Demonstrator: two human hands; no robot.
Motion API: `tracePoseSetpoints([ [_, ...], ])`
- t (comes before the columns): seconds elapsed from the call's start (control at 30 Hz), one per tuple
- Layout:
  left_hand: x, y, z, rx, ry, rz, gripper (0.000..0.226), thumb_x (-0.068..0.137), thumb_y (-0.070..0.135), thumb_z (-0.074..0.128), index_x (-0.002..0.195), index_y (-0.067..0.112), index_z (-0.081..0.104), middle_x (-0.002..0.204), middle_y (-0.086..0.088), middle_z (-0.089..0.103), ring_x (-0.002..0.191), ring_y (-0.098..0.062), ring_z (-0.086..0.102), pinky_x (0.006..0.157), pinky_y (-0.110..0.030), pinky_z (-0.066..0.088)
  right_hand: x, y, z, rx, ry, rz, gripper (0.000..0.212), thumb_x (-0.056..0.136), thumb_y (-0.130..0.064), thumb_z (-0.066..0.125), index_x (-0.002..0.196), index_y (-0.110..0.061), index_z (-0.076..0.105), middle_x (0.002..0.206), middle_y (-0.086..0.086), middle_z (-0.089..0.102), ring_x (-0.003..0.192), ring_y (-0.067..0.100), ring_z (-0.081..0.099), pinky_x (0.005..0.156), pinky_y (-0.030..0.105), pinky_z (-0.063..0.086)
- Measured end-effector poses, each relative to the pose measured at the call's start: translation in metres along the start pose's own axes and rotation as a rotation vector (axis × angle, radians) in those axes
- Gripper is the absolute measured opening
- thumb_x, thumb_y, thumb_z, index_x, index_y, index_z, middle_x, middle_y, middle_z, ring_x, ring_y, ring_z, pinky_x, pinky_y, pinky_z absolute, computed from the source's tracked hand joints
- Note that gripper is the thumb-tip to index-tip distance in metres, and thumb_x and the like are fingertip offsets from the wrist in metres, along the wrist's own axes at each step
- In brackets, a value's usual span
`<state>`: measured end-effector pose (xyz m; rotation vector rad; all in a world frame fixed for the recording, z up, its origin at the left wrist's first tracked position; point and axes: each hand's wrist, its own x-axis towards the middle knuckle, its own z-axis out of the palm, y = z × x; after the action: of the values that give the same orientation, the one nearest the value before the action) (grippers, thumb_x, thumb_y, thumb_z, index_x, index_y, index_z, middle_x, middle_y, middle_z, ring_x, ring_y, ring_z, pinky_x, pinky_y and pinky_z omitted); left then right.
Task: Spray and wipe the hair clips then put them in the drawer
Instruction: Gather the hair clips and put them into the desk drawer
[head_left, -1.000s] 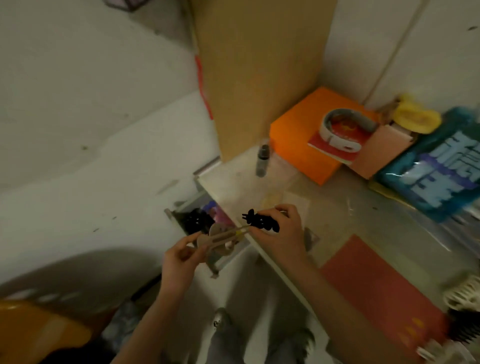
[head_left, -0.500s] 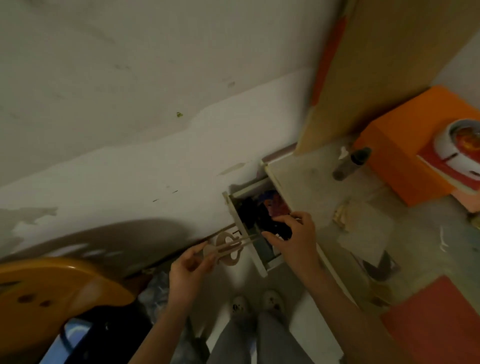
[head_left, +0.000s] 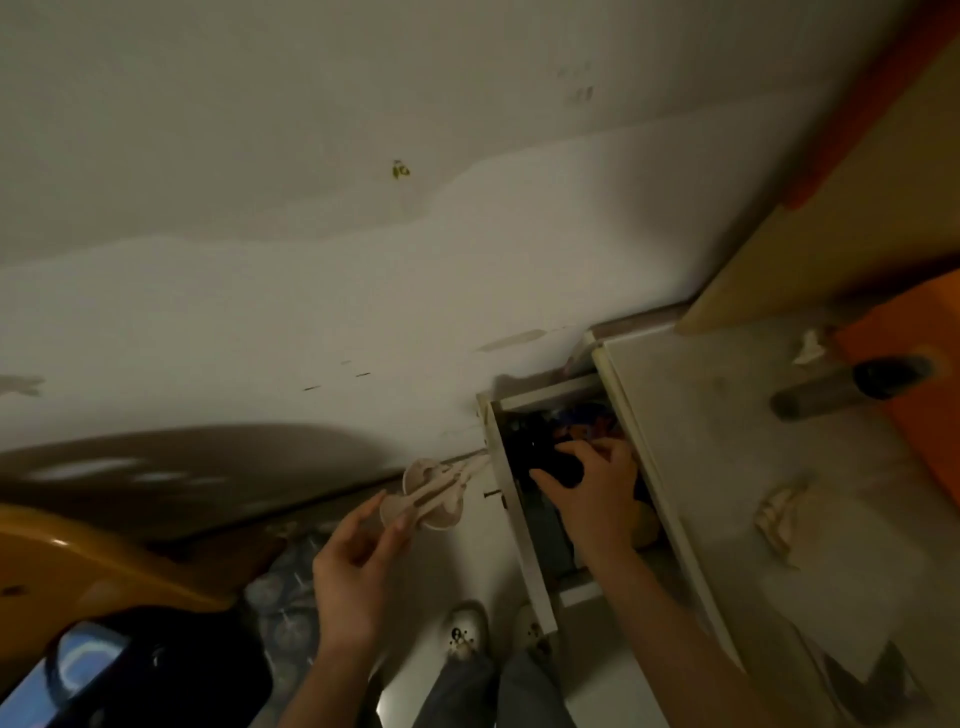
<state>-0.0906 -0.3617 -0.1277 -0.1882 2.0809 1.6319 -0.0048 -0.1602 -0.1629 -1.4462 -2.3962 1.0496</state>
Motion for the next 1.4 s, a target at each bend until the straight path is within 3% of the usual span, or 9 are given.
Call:
tracePoseSetpoints([
  [0.1,0.014,-0.015,0.006,-0.02,0.044,0.002,0.029,0.081,0.015,0.071,0.105,0.03,0.063,0.077,0.017,0.073,0.073,0.0,0.069,0.065,-0.018,0.051,0.018,0.007,0.022,-0.015,-0.013,-0.031,0.046,0.076,-0.033,0.079,0.117,-0.018,0.064,0.128,0.01,0.042,0.116,0.026,0.039,0.092,0.029,0.036],
  [0.23,0.023,-0.037,0.009,0.002,0.062,0.001,0.033,0.079,0.02,0.069,0.11,0.029,0.063,0.083,0.014,0.073,0.076,-0.003,0.069,0.059,-0.013,0.052,0.032,0.017,0.04,-0.001,0.001,-0.084,0.059,0.074,-0.028,0.08,0.126,-0.016,0.056,0.132,0.01,0.042,0.119,0.025,0.038,0.091,0.026,0.033],
  [0.37,0.025,-0.05,0.013,-0.013,0.051,-0.011,0.032,0.076,0.023,0.068,0.108,0.03,0.062,0.084,0.013,0.073,0.079,-0.002,0.069,0.062,-0.009,0.052,0.04,0.03,0.05,0.025,-0.01,-0.124,0.066,0.073,-0.026,0.082,0.131,-0.015,0.051,0.134,0.009,0.044,0.122,0.025,0.04,0.093,0.027,0.033],
  [0.6,0.02,-0.06,0.019,-0.019,0.048,-0.034,0.031,0.081,0.014,0.067,0.109,0.027,0.061,0.078,0.008,0.073,0.074,-0.001,0.069,0.064,-0.014,0.055,0.046,0.041,0.055,-0.015,-0.021,-0.189,0.068,0.073,-0.024,0.081,0.133,-0.012,0.05,0.136,0.01,0.045,0.125,0.027,0.038,0.1,0.033,0.035],
  [0.73,0.018,-0.061,0.023,-0.017,0.05,-0.029,0.033,0.081,0.015,0.067,0.111,0.027,0.061,0.076,0.011,0.073,0.071,-0.001,0.068,0.071,-0.025,0.049,0.048,0.042,0.059,-0.077,0.0,-0.194,0.062,0.074,-0.026,0.08,0.129,-0.013,0.055,0.135,0.01,0.046,0.123,0.03,0.037,0.094,0.033,0.037],
  [0.97,0.015,-0.062,0.031,-0.003,0.051,-0.004,0.033,0.082,0.011,0.068,0.113,0.022,0.062,0.07,0.011,0.072,0.065,0.002,0.067,0.06,-0.008,0.052,0.048,0.054,0.056,0.03,-0.087,-0.229,0.055,0.074,-0.025,0.08,0.125,-0.017,0.061,0.136,0.01,0.044,0.125,0.03,0.034,0.098,0.028,0.028],
  [1.17,0.011,-0.056,0.037,-0.001,0.024,0.027,0.035,0.082,0.009,0.068,0.116,0.017,0.063,0.07,0.004,0.072,0.066,0.0,0.067,0.061,-0.009,0.052,0.042,0.056,0.047,0.085,-0.152,-0.212,0.06,0.078,-0.027,0.077,0.133,-0.022,0.055,0.149,0.005,0.035,0.135,0.028,0.025,0.108,0.037,0.026],
  [1.3,0.006,-0.048,0.042,-0.005,-0.005,0.057,0.033,0.083,0.007,0.066,0.113,0.021,0.062,0.074,0.012,0.073,0.068,0.002,0.067,0.059,-0.006,0.049,0.036,0.051,0.026,0.184,-0.135,-0.177,0.06,0.08,-0.031,0.074,0.135,-0.023,0.051,0.148,0.002,0.036,0.136,0.021,0.03,0.11,0.039,0.031],
  [1.4,0.003,-0.04,0.05,-0.021,-0.035,0.069,0.032,0.083,0.005,0.065,0.113,0.018,0.062,0.076,0.017,0.072,0.07,0.004,0.067,0.058,-0.004,0.048,0.022,0.044,0.008,0.441,-0.141,-0.093,0.056,0.078,-0.036,0.072,0.13,-0.03,0.052,0.135,-0.009,0.05,0.126,0.008,0.045,0.102,0.022,0.042],
])
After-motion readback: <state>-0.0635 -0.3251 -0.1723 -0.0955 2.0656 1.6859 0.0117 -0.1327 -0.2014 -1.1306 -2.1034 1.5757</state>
